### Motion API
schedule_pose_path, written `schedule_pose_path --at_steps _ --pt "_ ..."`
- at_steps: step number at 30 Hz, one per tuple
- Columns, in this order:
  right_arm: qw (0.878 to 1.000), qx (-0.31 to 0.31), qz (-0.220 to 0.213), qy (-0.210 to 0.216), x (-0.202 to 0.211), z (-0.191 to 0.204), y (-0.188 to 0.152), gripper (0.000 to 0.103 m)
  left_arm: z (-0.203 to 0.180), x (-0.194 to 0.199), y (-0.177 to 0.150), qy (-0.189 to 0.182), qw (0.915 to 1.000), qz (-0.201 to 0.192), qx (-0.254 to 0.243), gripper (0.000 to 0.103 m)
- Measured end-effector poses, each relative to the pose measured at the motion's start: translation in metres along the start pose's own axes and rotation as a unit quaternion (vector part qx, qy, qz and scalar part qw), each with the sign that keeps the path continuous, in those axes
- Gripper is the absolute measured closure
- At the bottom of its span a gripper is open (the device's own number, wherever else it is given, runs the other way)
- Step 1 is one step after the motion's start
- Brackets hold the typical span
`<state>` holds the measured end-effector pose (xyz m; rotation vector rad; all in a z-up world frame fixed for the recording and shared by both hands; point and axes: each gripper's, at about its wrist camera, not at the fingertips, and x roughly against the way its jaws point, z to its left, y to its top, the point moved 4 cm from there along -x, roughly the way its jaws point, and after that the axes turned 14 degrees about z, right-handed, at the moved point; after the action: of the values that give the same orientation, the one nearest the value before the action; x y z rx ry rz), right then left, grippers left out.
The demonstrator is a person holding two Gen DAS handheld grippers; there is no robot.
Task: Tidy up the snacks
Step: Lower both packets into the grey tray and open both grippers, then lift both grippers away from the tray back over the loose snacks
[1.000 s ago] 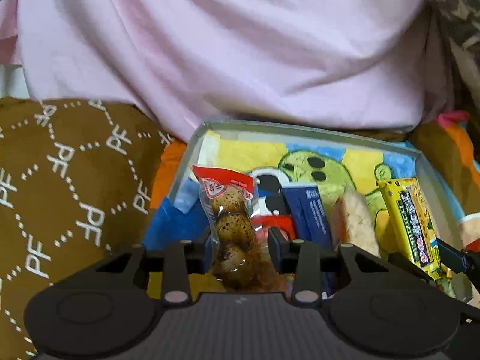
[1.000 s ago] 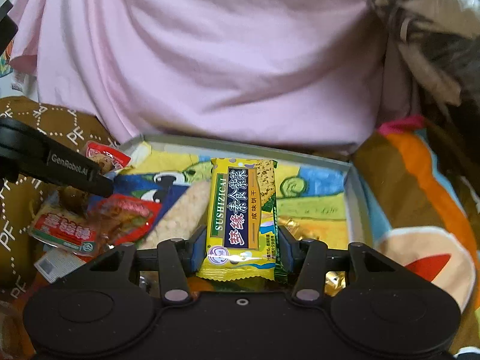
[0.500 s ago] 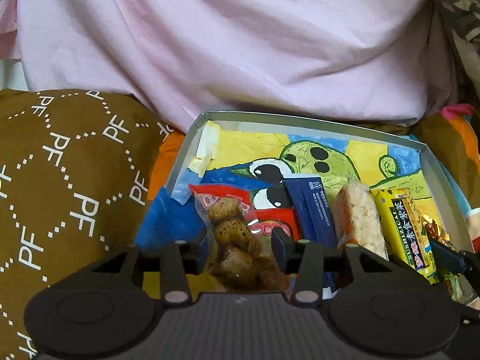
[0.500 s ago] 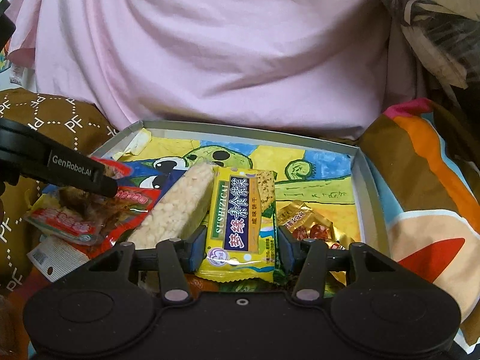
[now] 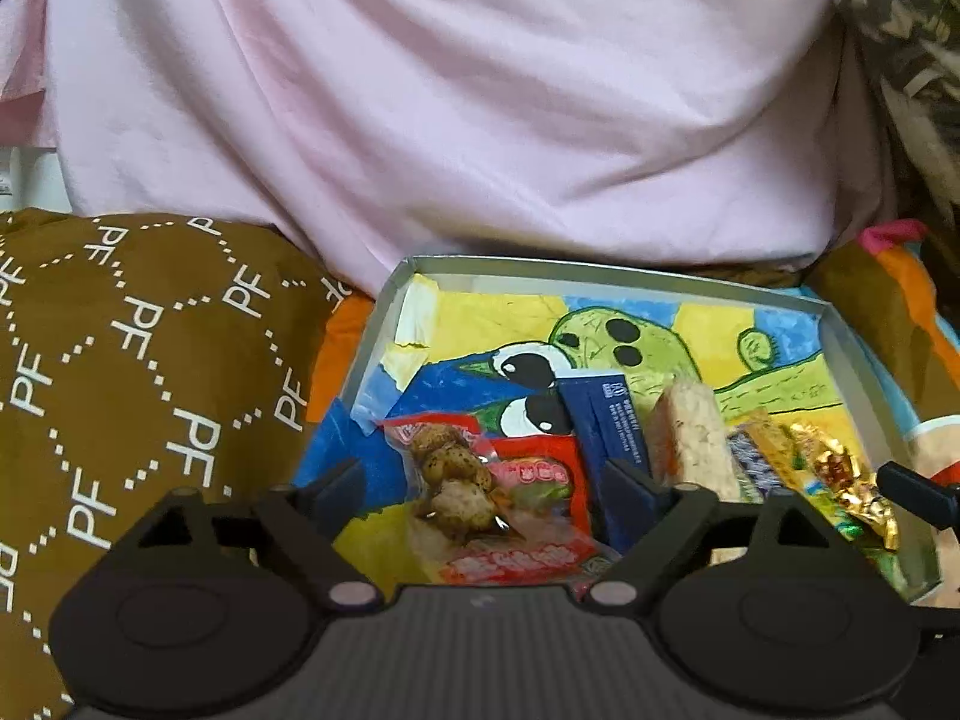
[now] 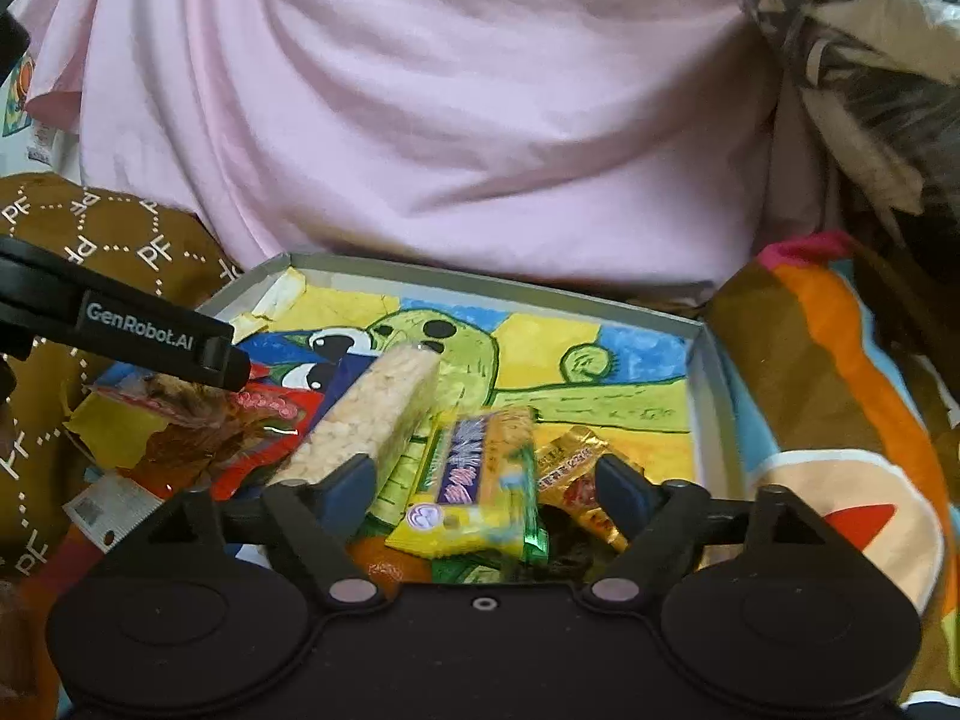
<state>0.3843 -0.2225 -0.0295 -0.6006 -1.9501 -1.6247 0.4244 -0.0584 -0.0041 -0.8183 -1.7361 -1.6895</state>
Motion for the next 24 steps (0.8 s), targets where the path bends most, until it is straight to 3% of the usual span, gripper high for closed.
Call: schedule_pose_path --at_steps 6,10,24 --pt "0.999 -0.007 -0.033 -0.001 0.038 -0.009 0.005 0.001 0.006 0.033 -0.005 -0.021 0.9994 -0.015 0.025 0.000" --pt "0.999 -0.015 -0.050 0.000 0.069 -0.017 0.010 0.001 0.007 0.057 -0.011 -0.028 0.9989 -0.019 0.031 0.000" --pt "0.996 -0.028 -0.086 0.013 0.189 -0.027 -0.001 0.001 0.009 0.166 -0.049 -0.028 0.9950 -0.089 0.033 0.000"
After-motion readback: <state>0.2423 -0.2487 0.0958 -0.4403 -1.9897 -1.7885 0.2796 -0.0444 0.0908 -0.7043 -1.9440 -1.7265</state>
